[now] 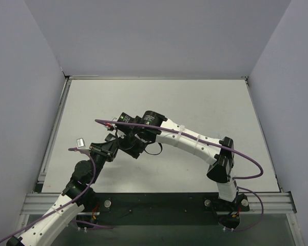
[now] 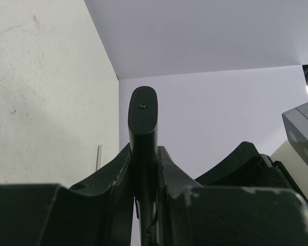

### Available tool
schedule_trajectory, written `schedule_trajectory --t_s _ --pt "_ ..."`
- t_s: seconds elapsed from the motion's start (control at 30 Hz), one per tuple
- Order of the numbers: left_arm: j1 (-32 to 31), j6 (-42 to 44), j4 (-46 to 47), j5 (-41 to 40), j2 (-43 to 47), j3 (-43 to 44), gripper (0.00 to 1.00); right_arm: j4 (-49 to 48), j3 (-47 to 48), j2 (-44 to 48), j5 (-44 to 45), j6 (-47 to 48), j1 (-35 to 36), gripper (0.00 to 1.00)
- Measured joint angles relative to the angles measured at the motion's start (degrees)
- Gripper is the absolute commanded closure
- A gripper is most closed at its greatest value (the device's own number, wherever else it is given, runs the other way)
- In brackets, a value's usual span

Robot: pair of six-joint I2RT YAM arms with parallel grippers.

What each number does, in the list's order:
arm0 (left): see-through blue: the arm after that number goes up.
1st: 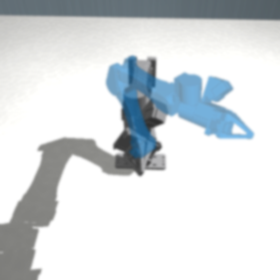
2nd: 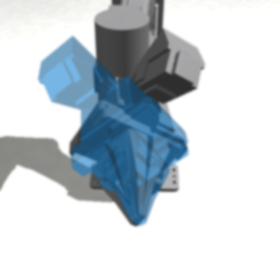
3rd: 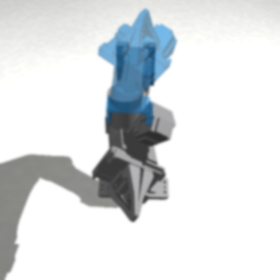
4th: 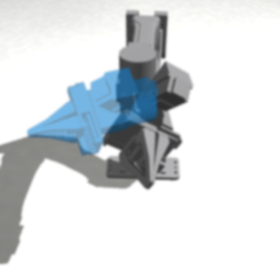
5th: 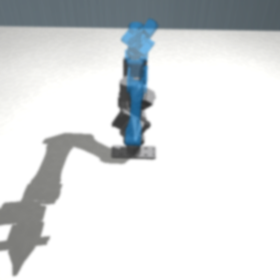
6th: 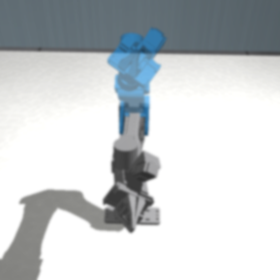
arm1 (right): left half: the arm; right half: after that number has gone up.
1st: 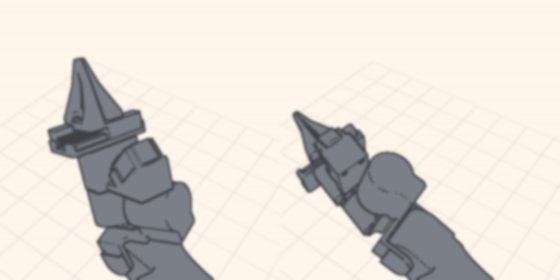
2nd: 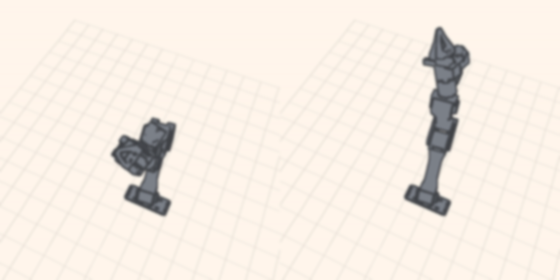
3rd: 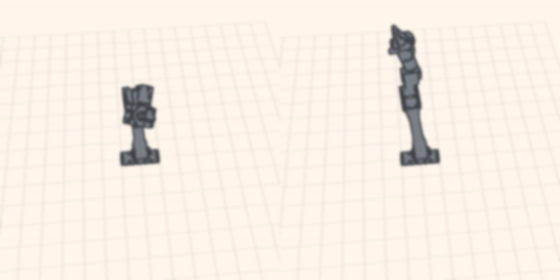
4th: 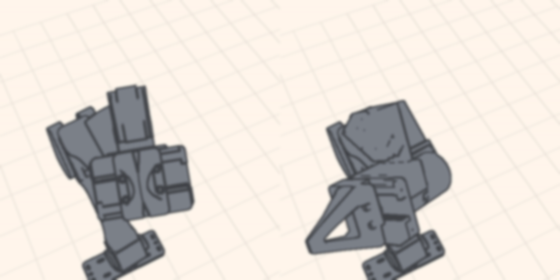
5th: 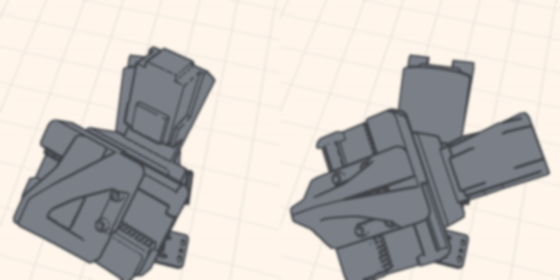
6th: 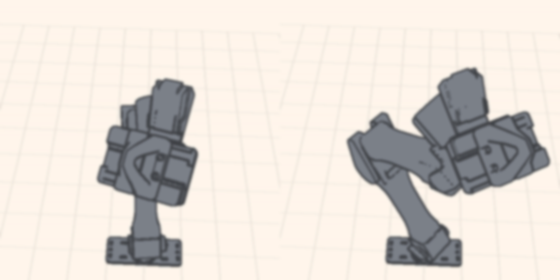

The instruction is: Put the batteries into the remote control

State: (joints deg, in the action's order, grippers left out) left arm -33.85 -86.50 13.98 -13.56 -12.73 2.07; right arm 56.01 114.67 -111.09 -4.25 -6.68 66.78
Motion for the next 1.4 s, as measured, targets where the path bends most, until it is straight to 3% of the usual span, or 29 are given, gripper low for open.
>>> schedule_trajectory --t_s 1.4 --pt "-0.74 -1.09 -4.2 -1.73 2.23 -0.02 1.0 1.64 1.27 -2.27 -0.09 -0.81 0.0 0.55"
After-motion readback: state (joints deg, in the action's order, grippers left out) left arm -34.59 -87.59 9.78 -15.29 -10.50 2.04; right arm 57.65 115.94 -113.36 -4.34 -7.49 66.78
